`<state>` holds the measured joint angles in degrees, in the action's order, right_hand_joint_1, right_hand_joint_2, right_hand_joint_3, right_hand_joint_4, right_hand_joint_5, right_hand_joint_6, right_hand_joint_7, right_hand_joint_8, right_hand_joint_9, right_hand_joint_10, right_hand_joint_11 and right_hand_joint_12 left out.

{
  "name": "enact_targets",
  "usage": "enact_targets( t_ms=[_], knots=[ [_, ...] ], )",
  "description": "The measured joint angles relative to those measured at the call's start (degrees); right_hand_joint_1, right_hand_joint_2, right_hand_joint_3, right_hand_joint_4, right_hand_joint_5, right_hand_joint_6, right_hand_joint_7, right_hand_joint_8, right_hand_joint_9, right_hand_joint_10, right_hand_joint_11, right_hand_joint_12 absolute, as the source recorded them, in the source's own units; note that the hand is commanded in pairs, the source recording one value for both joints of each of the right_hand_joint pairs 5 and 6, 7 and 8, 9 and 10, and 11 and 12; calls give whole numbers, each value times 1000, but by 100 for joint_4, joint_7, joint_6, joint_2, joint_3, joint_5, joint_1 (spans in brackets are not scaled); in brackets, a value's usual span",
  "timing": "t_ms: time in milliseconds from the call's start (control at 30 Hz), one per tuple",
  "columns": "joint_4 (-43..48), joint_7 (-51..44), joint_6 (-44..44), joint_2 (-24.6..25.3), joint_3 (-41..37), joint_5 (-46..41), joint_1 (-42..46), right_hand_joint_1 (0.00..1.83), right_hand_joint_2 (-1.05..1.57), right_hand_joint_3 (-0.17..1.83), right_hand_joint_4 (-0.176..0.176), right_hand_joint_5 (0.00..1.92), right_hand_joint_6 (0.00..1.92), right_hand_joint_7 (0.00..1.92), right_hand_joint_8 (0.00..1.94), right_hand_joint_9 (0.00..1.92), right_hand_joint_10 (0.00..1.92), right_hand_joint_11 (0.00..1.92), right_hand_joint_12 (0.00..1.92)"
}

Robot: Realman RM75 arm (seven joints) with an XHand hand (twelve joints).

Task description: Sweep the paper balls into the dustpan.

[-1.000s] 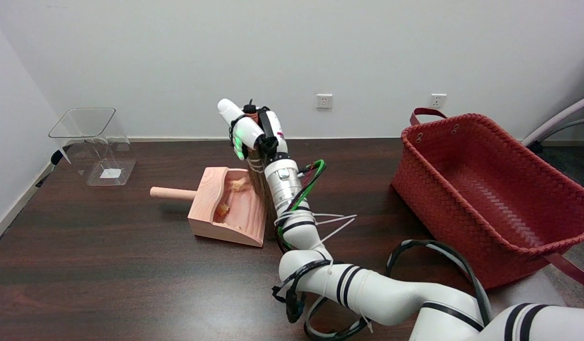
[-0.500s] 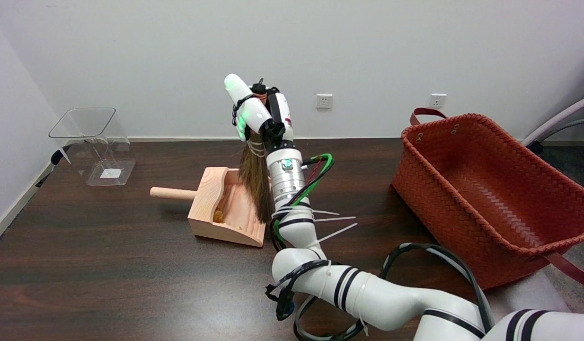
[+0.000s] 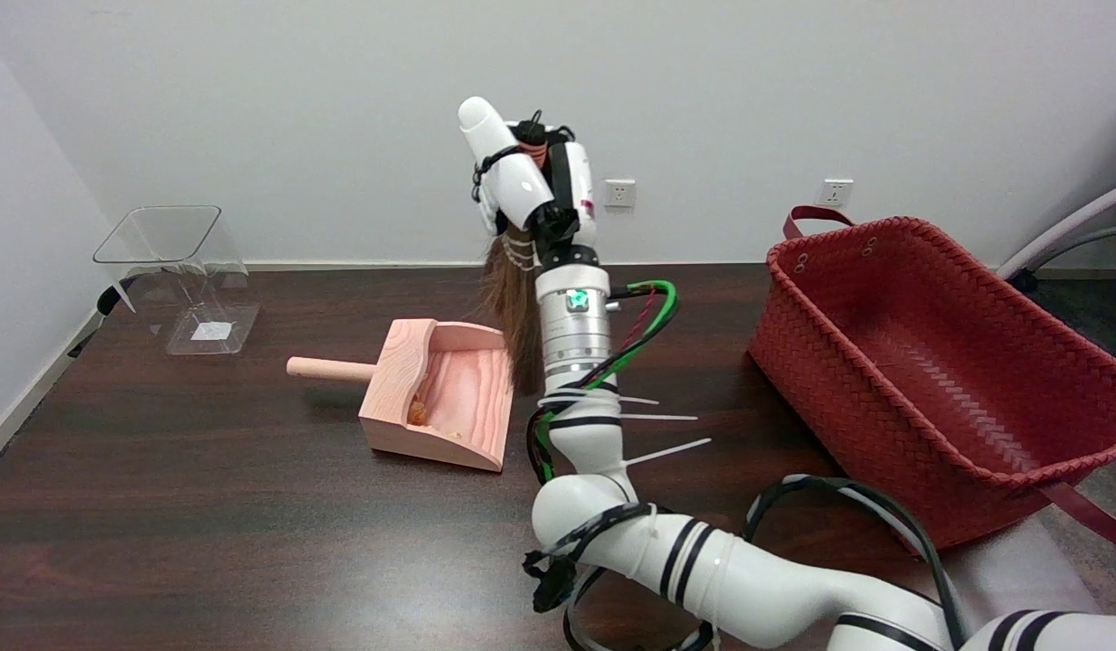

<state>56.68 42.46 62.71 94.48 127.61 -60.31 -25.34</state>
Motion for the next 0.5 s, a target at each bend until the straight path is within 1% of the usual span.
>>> enact_targets(
  t_ms=[100, 200, 500],
  knots=[
    [269, -247, 30, -111, 2, -10, 87, 762, 1571, -169, 0, 1920, 1920, 1920, 1920, 1920, 1920, 1920, 1920],
    [576, -568, 51, -228, 2, -12, 172, 779, 1571, -60, 0, 1920, 1920, 1920, 1920, 1920, 1920, 1920, 1920],
    [1580, -1675, 111, -596, 6, -19, 420, 792, 1571, 132, 0, 1920, 1920, 1920, 1920, 1920, 1920, 1920, 1920]
  ],
)
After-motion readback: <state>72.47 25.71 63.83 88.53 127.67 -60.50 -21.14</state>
